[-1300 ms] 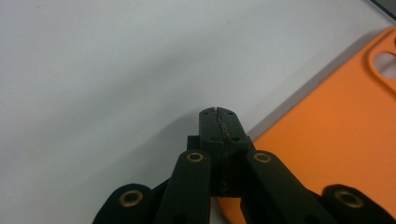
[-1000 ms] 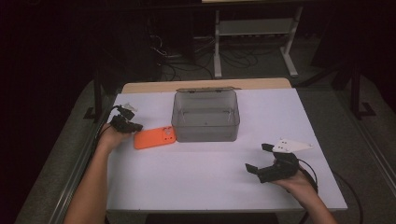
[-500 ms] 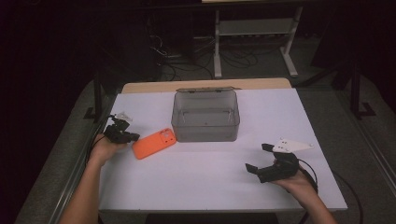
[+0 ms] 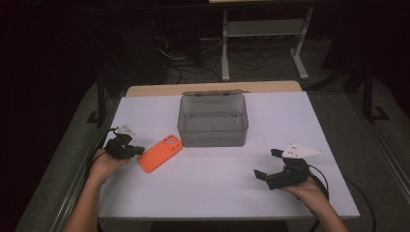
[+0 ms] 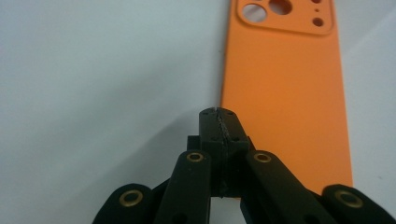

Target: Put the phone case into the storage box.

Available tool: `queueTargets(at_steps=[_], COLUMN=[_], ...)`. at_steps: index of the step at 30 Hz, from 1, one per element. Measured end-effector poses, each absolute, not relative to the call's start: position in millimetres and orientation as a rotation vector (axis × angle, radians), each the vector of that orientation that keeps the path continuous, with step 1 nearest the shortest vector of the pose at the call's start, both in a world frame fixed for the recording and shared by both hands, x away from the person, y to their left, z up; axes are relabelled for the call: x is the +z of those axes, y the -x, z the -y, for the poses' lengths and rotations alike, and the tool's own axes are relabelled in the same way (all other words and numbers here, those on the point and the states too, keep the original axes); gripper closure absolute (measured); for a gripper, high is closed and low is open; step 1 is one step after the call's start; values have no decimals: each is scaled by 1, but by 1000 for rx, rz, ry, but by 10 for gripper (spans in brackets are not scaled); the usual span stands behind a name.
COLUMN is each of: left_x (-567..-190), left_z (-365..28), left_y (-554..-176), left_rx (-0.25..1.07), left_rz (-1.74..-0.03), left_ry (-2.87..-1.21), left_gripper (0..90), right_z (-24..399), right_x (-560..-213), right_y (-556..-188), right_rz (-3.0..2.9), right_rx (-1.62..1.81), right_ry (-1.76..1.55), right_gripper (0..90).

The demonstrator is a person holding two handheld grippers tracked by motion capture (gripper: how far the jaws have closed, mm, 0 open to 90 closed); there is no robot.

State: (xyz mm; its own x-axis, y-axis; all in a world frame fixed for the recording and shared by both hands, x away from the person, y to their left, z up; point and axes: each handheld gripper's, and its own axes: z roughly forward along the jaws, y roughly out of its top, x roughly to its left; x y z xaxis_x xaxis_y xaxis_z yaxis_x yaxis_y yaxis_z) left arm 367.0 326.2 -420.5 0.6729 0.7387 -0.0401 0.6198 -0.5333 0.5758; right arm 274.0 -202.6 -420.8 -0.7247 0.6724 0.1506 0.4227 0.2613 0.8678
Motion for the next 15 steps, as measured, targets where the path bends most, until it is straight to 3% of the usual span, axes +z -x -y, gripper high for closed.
queueTargets(at_steps=[10,15], left_x=[-408,-400], left_z=[-316,-306], left_y=[-355,-343], left_rx=[308,325], left_rz=[-1000,-964], left_ry=[-2226,-2113], left_gripper=[898,773], right_z=[202,203], right_x=[-421,-421], right_y=[-274,-274], right_rz=[-2288,-2286], right_rx=[1446,1448], right_ry=[-1013,-1014], right_gripper=[0,0])
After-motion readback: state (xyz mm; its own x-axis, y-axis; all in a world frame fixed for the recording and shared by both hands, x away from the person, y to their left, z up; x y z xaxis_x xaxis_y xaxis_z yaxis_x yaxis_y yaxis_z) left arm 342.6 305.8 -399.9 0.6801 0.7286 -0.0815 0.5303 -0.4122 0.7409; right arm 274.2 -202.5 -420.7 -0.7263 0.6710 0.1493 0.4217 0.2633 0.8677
